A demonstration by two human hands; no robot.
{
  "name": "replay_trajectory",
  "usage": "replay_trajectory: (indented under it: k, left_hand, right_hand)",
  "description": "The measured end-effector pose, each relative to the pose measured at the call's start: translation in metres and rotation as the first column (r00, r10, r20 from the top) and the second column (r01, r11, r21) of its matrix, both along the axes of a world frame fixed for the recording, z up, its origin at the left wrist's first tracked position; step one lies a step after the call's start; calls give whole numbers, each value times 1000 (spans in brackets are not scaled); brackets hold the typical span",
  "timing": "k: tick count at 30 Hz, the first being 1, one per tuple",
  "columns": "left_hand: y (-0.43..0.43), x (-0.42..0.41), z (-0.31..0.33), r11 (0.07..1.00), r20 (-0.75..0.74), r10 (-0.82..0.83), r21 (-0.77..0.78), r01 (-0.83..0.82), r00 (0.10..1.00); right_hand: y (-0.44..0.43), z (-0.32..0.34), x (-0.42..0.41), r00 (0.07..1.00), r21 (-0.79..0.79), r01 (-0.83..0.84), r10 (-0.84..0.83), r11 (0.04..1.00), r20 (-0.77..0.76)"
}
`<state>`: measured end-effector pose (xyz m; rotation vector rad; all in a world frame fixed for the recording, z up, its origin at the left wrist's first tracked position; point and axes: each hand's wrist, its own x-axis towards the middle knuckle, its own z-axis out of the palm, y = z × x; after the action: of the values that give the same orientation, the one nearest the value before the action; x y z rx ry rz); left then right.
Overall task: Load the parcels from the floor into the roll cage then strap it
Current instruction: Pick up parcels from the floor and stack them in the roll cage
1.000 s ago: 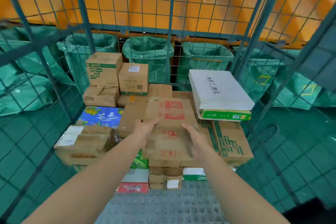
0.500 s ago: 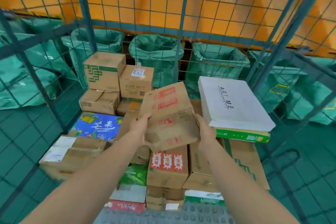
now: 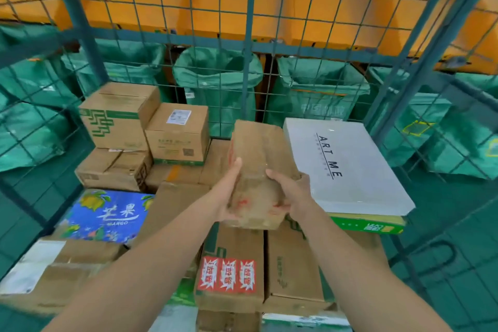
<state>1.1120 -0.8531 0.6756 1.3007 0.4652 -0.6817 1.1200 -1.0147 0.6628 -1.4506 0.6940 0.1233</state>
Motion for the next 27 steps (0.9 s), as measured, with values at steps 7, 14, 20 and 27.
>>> replay_trajectory:
  k: [7,14,20,27]
  left_hand:
    - [-33,73,-42,989,76,125,68,-130,989]
    - [-41,131,-101,978,3,197,65,-197,980]
    - [-52,162,-134,973,-35,229,51,-227,973]
    - [-71,196,-154,946,10,304,112,-303,953]
  right_hand:
    - [-14,-32,59,998,-188,10,2,982,62]
    - [-20,-67,107,999,-380,-41,34,924,-25]
    - [-30,-92,134,993,-418,-112,88,902,-76]
    - [-32,-113,159,982,-603,-159,186,782,-18]
